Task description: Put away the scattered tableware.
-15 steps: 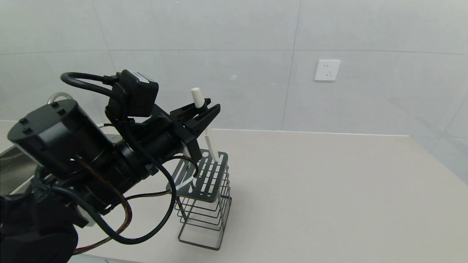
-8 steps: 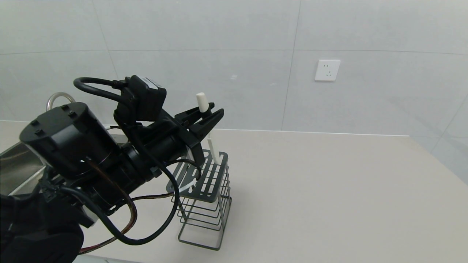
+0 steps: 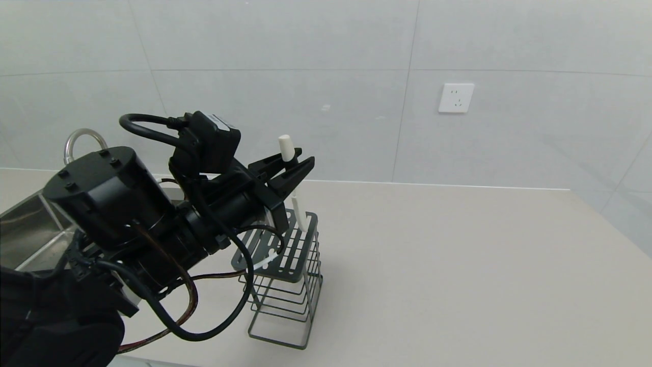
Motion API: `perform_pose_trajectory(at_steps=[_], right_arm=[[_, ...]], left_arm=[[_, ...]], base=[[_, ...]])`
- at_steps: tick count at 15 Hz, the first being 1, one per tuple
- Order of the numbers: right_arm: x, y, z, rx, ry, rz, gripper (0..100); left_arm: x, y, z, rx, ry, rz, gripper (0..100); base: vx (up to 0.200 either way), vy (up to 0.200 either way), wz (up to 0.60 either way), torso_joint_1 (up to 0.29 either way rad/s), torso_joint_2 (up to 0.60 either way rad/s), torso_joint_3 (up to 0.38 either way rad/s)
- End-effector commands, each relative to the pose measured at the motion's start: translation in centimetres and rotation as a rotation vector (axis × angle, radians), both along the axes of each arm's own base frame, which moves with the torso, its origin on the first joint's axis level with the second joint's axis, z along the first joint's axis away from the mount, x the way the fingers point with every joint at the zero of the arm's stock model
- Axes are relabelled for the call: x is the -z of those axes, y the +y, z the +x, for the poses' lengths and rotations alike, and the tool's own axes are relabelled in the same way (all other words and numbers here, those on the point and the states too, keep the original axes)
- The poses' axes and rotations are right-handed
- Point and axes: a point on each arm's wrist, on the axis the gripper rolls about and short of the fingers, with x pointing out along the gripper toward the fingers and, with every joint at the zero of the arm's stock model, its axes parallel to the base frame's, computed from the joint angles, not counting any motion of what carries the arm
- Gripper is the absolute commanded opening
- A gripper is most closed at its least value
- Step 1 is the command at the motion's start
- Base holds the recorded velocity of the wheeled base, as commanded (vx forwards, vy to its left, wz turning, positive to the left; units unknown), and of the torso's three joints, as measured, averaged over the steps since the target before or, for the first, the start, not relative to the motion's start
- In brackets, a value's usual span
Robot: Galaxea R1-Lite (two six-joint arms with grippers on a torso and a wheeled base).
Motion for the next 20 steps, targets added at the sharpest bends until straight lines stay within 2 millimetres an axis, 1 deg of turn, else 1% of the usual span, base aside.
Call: perform_pose_trajectory(at_steps=[1,8,15,18,20], right_arm=[[0.0,0.0,0.0,0.0,0.001,0.001,100],[0.0,0.0,0.0,0.0,0.001,0.003,100],[0.0,0.0,0.0,0.0,0.001,0.003,100],[0.0,0.0,0.0,0.0,0.001,0.003,100],[0.0,0.0,0.0,-0.001,0.001,0.003,100]], left_arm=[[0.1,0.0,0.1,-0.001,0.001,0.001,0],[0.0,0.1,0.2,-0.007,0.0,0.0,0],[0.9,-0.3,0.6,-0.006,0.023,0.02,0],[1.0,-0.3,0.6,-0.004,0.023,0.026,0],[1.4,-0.2,0.4,-0.005,0.037,0.036,0]], base=[[0.0,0.0,0.0,0.0,0.0,0.0],[0.0,0.0,0.0,0.0,0.0,0.0],[0.0,0.0,0.0,0.0,0.0,0.0],[0.0,0.0,0.0,0.0,0.0,0.0],[0.0,0.0,0.0,0.0,0.0,0.0]])
